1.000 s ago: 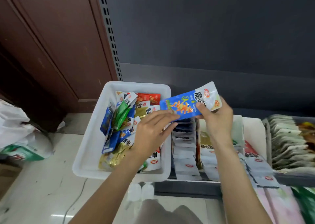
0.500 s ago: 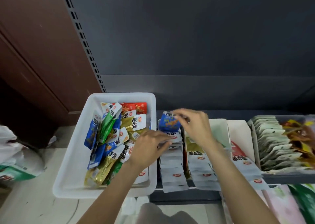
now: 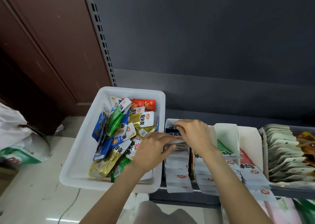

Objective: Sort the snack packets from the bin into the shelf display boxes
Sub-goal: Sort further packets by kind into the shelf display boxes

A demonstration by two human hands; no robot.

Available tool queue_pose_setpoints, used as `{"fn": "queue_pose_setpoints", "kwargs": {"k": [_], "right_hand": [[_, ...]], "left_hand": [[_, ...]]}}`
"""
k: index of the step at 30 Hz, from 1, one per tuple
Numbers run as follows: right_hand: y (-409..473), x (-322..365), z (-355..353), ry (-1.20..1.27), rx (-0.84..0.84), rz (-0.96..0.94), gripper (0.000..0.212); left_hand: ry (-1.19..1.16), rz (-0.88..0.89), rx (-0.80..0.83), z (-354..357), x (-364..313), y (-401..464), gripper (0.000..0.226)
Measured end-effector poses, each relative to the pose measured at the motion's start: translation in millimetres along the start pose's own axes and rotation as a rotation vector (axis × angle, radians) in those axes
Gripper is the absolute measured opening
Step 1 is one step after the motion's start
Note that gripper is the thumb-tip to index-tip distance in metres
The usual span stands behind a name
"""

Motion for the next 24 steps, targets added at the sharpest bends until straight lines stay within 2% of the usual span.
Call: {"fn": "queue_pose_setpoints", "kwargs": {"k": [3, 7, 9, 11, 13, 16, 18, 20, 24], "right_hand": [[-7.8, 8.1, -25.7, 0.146, -0.147, -0.045, 0.03], [-4.1, 50.3, -51.4, 0.326, -0.189, -0.113, 0.022], [2.8, 81.8, -47.7, 0.356, -0.161, -0.157, 0.021], [18.4, 109.7, -21.0, 0.313, -0.042, -0.184, 0.026], [37.6, 131.7, 22.1, 0.142, 0.129, -0.218, 0.04], [65.3, 132.7, 85.9, -0.103, 0.39, -0.155, 0.06], [75.0, 125.6, 107.6, -0.198, 0.499, -0.09, 0.065], [76.4, 124.2, 111.6, -0.246, 0.532, -0.07, 0.053], [71.7, 141.2, 82.3, -0.349, 0.364, -0.265, 0.03]], "left_hand": [[-0.036, -0.026, -0.088, -19.6, 7.2, -7.5, 0.026], [-0.052, -0.198, -0.343, -59.8, 42.4, -35.8, 0.019], [0.007, -0.329, -0.386, -70.1, 75.7, -57.0, 0.012], [0.084, -0.464, -0.294, -68.2, 109.9, -74.3, 0.019], [0.114, -0.549, -0.118, -56.8, 134.4, -84.8, 0.033], [0.207, -0.535, 0.145, -35.6, 146.5, -86.5, 0.049], [0.245, -0.524, 0.235, -28.0, 148.2, -85.2, 0.049], [0.241, -0.522, 0.236, -27.2, 149.5, -83.7, 0.047], [0.194, -0.497, 0.155, -33.8, 147.9, -80.5, 0.042]]}}
Point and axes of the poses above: each hand's wrist, its own y-axis towards the middle knuckle, its own z-axis out of the palm, x = y × z, the point moved 8 cm from there along y, towards the middle knuckle, and after that the axes turned 1 degree about x, right-handed, at the moved point
